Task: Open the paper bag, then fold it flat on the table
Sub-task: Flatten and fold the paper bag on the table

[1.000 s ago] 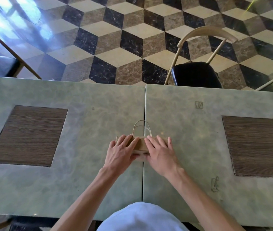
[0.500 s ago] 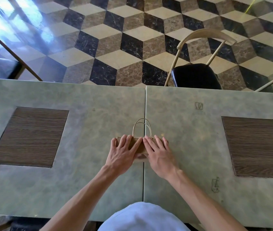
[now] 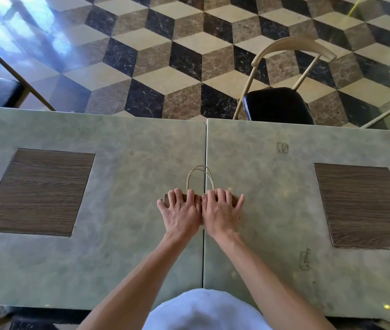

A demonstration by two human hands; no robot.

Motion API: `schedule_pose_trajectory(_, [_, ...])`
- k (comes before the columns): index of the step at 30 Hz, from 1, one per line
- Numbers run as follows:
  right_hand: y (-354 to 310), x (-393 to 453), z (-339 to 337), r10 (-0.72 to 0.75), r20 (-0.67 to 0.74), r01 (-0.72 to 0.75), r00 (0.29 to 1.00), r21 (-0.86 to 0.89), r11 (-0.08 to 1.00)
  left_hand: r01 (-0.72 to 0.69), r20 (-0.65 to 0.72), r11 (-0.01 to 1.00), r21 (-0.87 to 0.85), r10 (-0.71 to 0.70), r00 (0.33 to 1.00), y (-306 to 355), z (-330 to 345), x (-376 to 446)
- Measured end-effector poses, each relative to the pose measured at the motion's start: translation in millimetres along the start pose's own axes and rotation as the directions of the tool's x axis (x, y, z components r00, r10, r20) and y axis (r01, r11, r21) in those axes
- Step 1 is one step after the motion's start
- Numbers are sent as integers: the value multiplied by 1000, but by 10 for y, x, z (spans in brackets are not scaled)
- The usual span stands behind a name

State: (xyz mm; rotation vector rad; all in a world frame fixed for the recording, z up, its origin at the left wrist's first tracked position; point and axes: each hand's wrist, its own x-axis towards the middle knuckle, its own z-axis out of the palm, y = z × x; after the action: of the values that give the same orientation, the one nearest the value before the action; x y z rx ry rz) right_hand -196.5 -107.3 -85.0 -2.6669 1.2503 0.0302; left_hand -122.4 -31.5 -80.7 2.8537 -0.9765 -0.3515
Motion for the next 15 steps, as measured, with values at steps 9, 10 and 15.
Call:
schedule_pose_trajectory(9, [-71, 83, 77, 45, -86, -52, 995, -81, 995, -14, -151, 999, 31, 19, 988, -9, 113, 126])
schedule_pose_trajectory(10, [-71, 90, 89, 44, -97, -51, 994, -76, 996, -8, -151, 1000, 28, 12, 988, -5, 127, 129])
schedule_pose_trajectory(15, [-60, 126, 118, 39, -125, -46, 991, -57, 997, -4, -179, 1000, -6, 3, 984, -7, 152, 149])
